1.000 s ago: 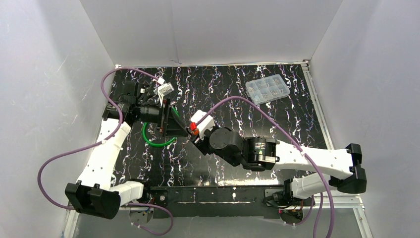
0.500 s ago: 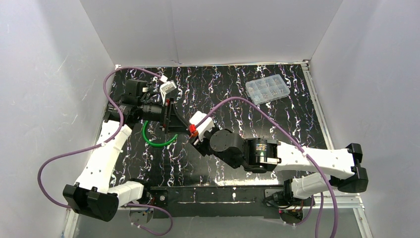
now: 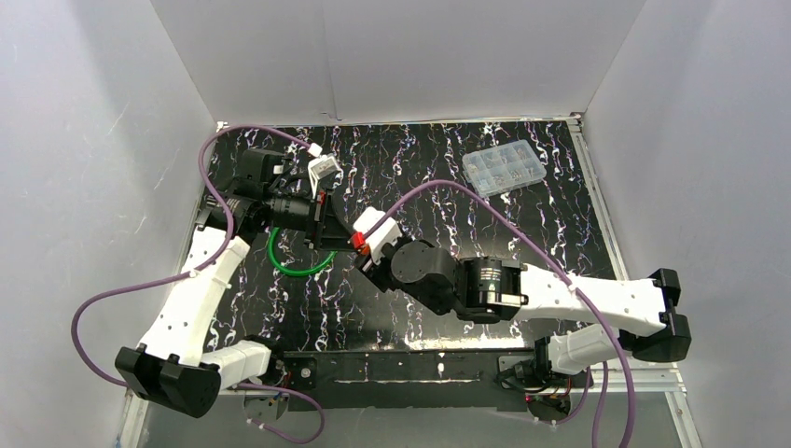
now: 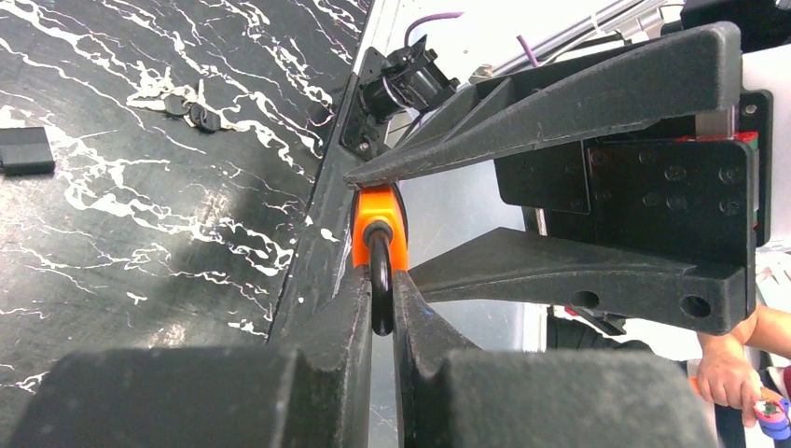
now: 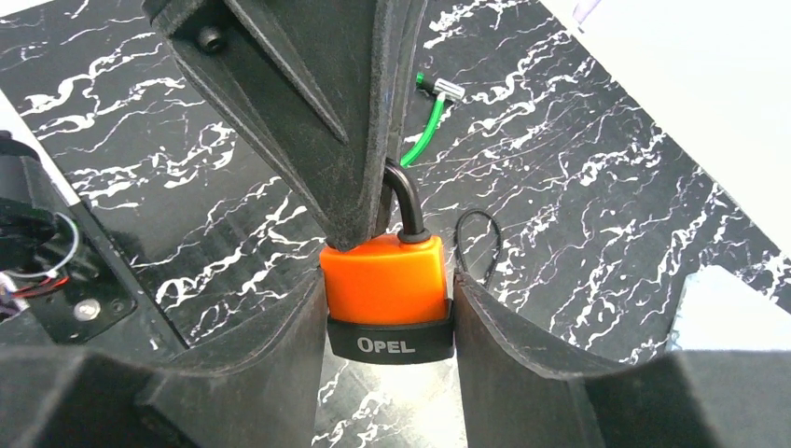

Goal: Unlock with the key
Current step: Pick up the lock from the center of the board.

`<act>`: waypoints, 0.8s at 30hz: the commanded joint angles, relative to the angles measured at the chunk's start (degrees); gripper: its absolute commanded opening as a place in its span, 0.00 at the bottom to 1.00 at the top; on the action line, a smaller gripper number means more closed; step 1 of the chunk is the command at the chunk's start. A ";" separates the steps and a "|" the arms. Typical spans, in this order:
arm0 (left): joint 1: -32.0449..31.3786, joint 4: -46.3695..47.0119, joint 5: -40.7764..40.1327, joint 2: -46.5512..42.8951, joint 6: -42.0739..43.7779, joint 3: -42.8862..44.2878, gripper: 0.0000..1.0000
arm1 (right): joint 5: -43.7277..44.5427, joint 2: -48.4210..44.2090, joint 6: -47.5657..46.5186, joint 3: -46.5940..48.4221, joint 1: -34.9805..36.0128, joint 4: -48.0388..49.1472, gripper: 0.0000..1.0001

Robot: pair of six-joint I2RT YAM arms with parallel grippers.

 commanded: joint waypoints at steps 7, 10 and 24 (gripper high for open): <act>-0.50 -2.67 3.30 -2.80 4.74 2.07 0.00 | -33.79 -14.72 18.20 -0.24 -13.07 -2.56 0.61; -0.51 -3.39 5.72 -3.59 6.38 2.23 0.00 | -41.64 -18.29 21.36 -3.76 -17.94 -1.13 0.62; -0.50 0.37 10.94 -6.92 6.94 3.15 0.00 | -51.96 -16.14 23.28 -4.34 -22.19 1.26 0.71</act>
